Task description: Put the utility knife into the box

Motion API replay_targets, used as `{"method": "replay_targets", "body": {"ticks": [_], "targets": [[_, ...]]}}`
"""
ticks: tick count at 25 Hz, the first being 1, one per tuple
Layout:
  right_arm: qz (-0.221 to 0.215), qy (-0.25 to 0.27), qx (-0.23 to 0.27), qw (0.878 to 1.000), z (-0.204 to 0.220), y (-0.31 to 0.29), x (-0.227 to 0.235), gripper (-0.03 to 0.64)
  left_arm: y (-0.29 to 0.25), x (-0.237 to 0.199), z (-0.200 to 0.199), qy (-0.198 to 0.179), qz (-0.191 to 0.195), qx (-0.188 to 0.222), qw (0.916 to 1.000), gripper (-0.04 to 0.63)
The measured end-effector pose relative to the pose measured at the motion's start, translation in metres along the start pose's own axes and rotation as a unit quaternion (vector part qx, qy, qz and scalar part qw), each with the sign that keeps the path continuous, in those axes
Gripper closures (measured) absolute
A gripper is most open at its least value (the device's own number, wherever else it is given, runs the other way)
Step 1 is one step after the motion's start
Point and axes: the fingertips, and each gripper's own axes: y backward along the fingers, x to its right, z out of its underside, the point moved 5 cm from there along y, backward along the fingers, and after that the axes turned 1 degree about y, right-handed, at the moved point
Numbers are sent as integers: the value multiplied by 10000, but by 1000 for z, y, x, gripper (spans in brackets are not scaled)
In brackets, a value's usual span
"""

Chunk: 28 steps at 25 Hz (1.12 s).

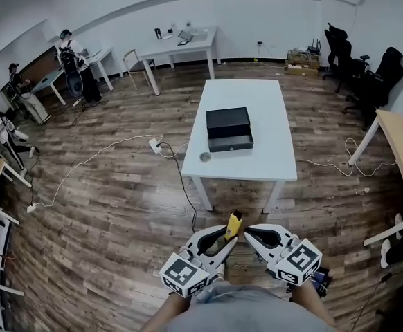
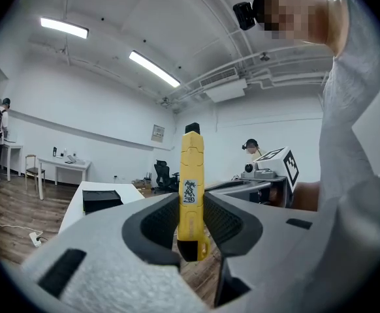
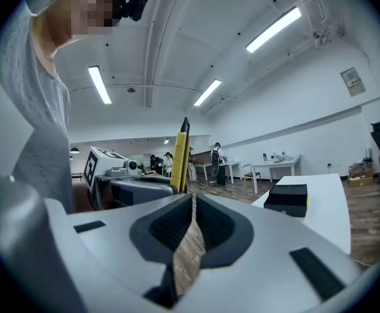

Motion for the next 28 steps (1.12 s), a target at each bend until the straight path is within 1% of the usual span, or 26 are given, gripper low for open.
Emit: {"method": "replay_targets", "body": {"ticks": [6, 9, 14, 18, 22, 28], "targets": [[-31, -138, -196, 9997, -7, -39, 29, 586, -13, -49, -9, 13, 34, 0, 10000, 472], [7, -215, -321, 9993, -9, -57, 35, 586, -14, -68, -13, 61, 104, -2, 9999, 472], [22, -375, -448, 9983, -7, -90, 42, 586, -15, -98, -17, 14, 207, -67, 9998, 472], [50, -271, -390, 9989, -10, -119, 48, 585, -14, -123, -20, -50, 303, 22, 9995, 472], [63, -173, -447, 9988, -12, -144, 54, 586, -12, -148, -19, -18, 354, 104, 9993, 472], [191, -205, -539, 9982, -15, -156, 58, 586, -15, -164, -22, 0, 542, 102, 9985, 472]]}}
